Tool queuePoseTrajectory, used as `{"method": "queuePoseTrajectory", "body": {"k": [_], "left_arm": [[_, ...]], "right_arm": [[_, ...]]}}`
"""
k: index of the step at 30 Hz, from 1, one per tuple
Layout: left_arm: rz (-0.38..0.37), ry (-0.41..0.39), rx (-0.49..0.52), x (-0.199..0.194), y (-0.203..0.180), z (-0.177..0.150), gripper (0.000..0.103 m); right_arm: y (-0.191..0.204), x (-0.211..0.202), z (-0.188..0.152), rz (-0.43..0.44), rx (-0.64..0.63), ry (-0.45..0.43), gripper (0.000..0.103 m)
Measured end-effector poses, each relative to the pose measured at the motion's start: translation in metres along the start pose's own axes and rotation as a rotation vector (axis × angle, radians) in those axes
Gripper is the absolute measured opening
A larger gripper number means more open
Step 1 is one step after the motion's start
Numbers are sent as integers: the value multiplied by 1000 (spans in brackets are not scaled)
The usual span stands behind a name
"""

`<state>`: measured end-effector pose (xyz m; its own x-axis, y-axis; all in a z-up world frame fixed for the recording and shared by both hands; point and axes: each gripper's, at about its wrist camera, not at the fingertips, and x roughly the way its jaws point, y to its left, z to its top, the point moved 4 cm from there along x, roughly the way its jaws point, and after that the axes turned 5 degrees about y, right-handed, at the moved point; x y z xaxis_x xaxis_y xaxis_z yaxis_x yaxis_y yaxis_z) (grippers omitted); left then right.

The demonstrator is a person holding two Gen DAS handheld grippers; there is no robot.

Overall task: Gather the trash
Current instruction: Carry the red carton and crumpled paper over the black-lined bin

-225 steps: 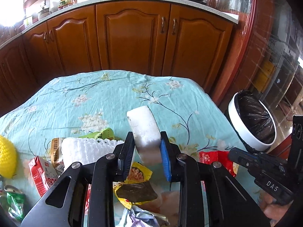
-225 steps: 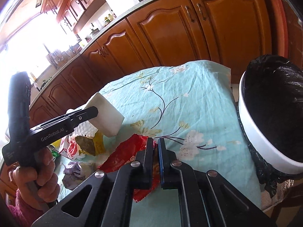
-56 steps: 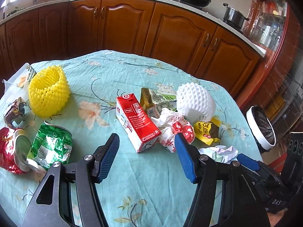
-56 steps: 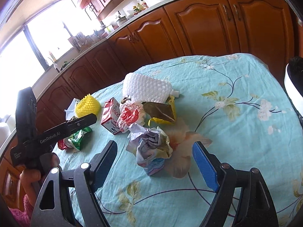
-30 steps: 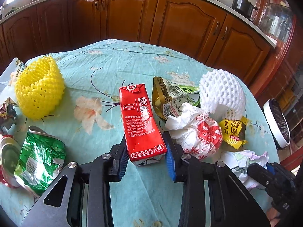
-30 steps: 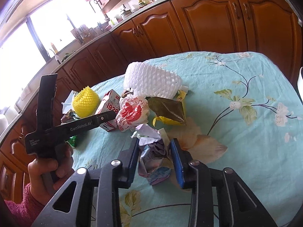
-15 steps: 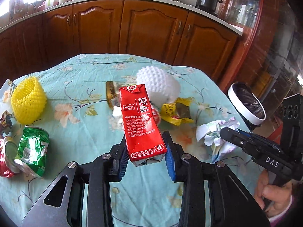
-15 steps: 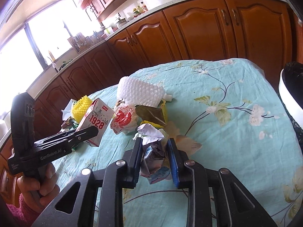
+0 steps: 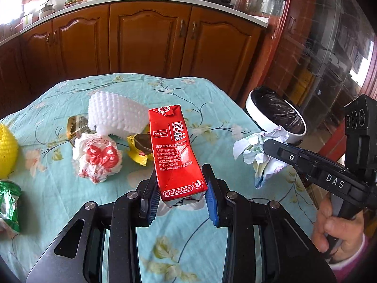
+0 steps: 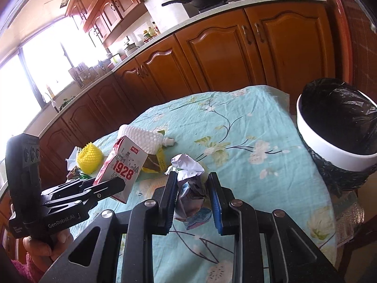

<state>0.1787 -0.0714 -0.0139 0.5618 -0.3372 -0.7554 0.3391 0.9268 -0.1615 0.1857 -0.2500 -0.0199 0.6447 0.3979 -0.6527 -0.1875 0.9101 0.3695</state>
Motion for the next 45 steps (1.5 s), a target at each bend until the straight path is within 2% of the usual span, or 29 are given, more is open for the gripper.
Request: {"method": "queuePoseTrajectory", "body": {"k": [29,45], "left_arm": [[-111,29,176,57,-113,58,32],[-181,60,242,94,-164,103,32]], "right_arm": [[-111,-66,27,-146,138,-123,27],[-178,-77,51,-231,203,-152,27]]}}
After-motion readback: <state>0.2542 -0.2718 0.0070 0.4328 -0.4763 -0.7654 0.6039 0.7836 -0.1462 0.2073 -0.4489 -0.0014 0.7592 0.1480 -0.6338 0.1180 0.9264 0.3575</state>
